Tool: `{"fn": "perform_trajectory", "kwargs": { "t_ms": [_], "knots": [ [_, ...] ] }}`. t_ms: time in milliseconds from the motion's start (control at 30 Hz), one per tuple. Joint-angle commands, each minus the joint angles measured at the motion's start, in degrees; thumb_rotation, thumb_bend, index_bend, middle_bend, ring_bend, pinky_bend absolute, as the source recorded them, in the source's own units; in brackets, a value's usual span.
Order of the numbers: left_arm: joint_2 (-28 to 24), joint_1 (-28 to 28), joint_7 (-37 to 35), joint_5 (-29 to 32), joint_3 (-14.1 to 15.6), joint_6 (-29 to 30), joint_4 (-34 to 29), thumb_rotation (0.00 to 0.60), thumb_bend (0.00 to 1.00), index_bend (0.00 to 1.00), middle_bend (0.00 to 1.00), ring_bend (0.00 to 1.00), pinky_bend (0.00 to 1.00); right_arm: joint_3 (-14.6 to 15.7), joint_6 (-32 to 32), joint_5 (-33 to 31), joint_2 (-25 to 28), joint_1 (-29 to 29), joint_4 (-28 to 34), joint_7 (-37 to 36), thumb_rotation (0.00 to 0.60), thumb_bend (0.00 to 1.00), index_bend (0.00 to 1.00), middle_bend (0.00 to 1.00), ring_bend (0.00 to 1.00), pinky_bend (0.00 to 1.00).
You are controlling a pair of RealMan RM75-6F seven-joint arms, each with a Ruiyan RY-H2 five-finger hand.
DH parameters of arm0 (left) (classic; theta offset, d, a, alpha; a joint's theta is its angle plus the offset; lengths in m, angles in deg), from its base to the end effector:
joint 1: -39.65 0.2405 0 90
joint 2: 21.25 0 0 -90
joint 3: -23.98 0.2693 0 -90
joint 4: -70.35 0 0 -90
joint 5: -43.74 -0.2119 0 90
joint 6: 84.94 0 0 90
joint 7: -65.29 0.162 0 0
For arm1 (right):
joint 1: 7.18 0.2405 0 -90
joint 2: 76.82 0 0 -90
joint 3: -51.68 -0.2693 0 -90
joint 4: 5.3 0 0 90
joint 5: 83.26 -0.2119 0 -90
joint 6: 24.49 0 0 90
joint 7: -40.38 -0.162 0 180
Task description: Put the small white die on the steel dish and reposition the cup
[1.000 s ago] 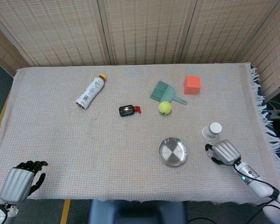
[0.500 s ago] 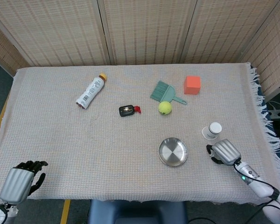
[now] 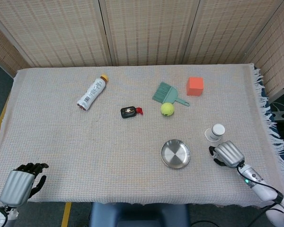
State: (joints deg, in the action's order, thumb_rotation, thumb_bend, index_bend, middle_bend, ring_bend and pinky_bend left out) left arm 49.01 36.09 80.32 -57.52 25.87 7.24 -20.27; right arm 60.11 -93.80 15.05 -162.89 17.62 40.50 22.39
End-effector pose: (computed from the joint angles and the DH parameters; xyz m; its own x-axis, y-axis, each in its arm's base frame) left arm -0.2827 0.1698 0.1219 0.5460 -0.0888 0.8331 0.8007 -0.2372 -0.5500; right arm -0.3644 -0.2981 0.0433 0.6485 -0.2433 0.7213 -0.7351 -0.4461 0.5104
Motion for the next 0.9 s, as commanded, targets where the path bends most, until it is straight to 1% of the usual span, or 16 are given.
{"fn": "perform_trajectory", "kwargs": {
  "t_ms": [33,233,467,600,700,800,867,900],
  "knots": [
    [-0.04,-0.03,-0.16,0.05,-0.02,-0.01,-0.08,0.6,0.39,0.41,0.52,0.49,0.63,-0.05,-1.3,0.42,0.58,-0.29,1.19,0.23,0.6,0.21,0.56,0.81,0.72,0.96],
    [-0.11,0.06,-0.42,0.02,-0.07,0.28,-0.24,0.6,0.39,0.41,0.52,0.49,0.63,-0.16,-3.44,1.61,1.9,0.05,5.42,1.24,0.6,0.21,0.56,0.81,0.72,0.96],
    [-0.01,-0.08,-0.47,0.18,-0.1,-0.06,-0.1,0.6,0.39,0.41,0.52,0.49,0.64,-2.07,-0.23,2.5,0.39,4.81,9.36,2.7,0.6,0.21,0.56,0.81,0.72,0.96],
    [-0.12,-0.08,-0.91,0.38,-0.15,-0.04,-0.04,0.6,0.39,0.41,0.52,0.49,0.64,-2.85,2.55,2.11,-1.49,6.93,9.91,3.02,0.6,0.21,0.56,0.81,0.72,0.96],
    [-0.22,-0.09,-1.28,0.38,-0.16,0.04,0.01,0.6,0.39,0.41,0.52,0.49,0.64,-3.21,3.8,1.71,-3.11,7.95,9.38,1.8,0.6,0.21,0.55,0.81,0.72,0.96],
    [-0.27,-0.09,-1.56,0.42,-0.22,0.15,0.05,0.6,0.39,0.41,0.52,0.49,0.64,-3.3,3.68,1.8,-4.45,8.62,8.33,-0.87,0.6,0.17,0.51,0.8,0.67,0.94],
    [-0.3,-0.09,-1.7,0.54,-0.28,0.18,0.06,0.6,0.39,0.41,0.52,0.49,0.64,-3.42,2.78,1.96,-5.12,8.94,7.68,-3.47,0.6,0.11,0.48,0.73,0.61,0.91],
    [-0.32,-0.09,-1.76,0.56,-0.29,0.19,0.07,0.6,0.39,0.41,0.52,0.49,0.64,-3.43,2.28,2.1,-5.28,9.06,7.44,-4.63,0.6,0.1,0.47,0.7,0.58,0.89]
  ]
}}
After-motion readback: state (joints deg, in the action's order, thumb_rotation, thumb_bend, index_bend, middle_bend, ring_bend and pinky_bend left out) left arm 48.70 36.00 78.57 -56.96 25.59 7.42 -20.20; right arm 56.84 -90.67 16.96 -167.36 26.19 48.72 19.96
